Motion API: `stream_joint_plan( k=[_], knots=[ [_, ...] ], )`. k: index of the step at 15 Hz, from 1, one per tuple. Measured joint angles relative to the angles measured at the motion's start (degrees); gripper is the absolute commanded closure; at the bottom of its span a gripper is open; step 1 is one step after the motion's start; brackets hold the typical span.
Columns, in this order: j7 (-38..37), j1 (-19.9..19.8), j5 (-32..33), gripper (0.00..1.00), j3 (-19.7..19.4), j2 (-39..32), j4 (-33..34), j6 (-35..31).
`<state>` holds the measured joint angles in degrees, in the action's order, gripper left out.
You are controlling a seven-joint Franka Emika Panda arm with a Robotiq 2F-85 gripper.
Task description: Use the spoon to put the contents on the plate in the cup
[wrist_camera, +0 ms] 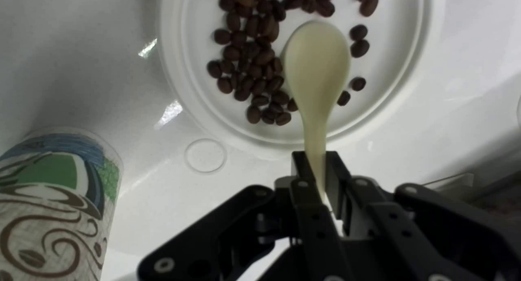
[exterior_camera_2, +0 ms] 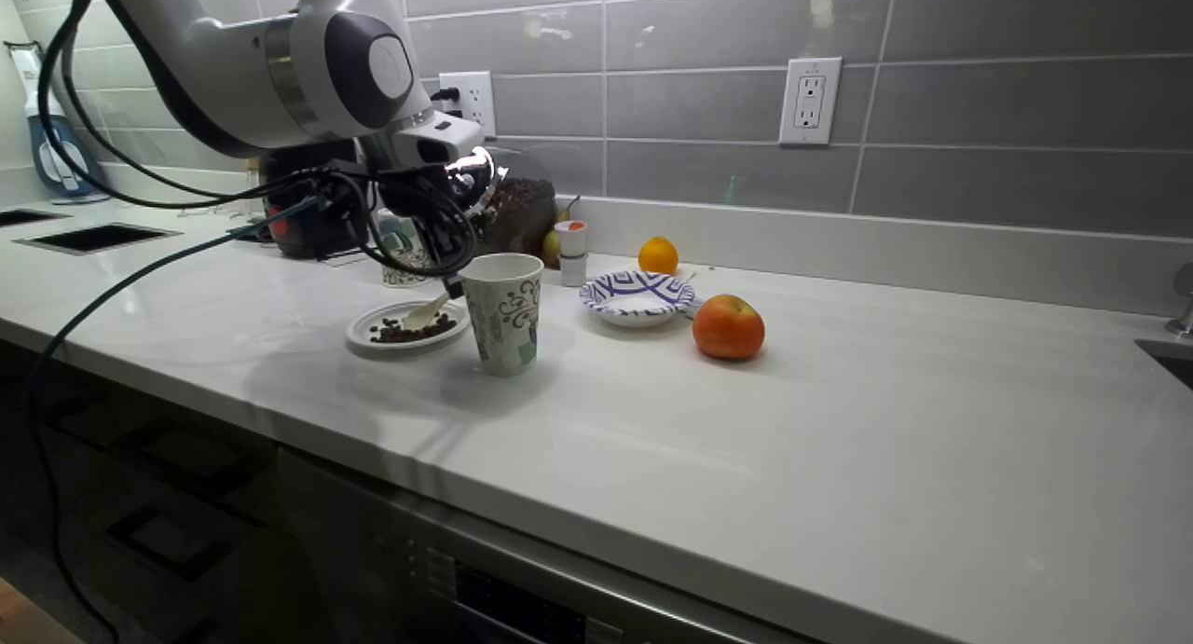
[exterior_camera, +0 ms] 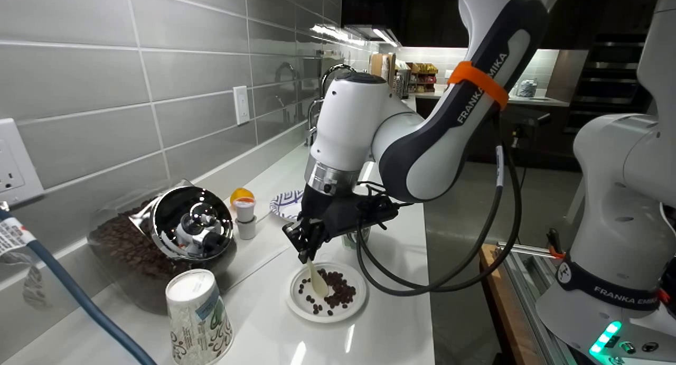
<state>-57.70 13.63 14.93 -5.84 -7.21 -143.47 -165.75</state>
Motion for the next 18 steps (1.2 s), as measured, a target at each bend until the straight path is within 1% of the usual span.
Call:
stream_joint_plan(
  k=[2, 7, 11, 18],
  knots=[
    [1.3, 0.0, -1.0, 0.97, 0.3, 0.0, 0.0, 0.0],
    [6.0, -2.1, -5.8, 0.97, 3.2, 0.0, 0.0, 0.0],
    [9.7, -3.1, -8.8, 0.97, 4.5, 0.0, 0.0, 0.0],
    [13.1, -3.8, -9.6, 0.97, 4.7, 0.0, -0.2, 0.0]
  ],
)
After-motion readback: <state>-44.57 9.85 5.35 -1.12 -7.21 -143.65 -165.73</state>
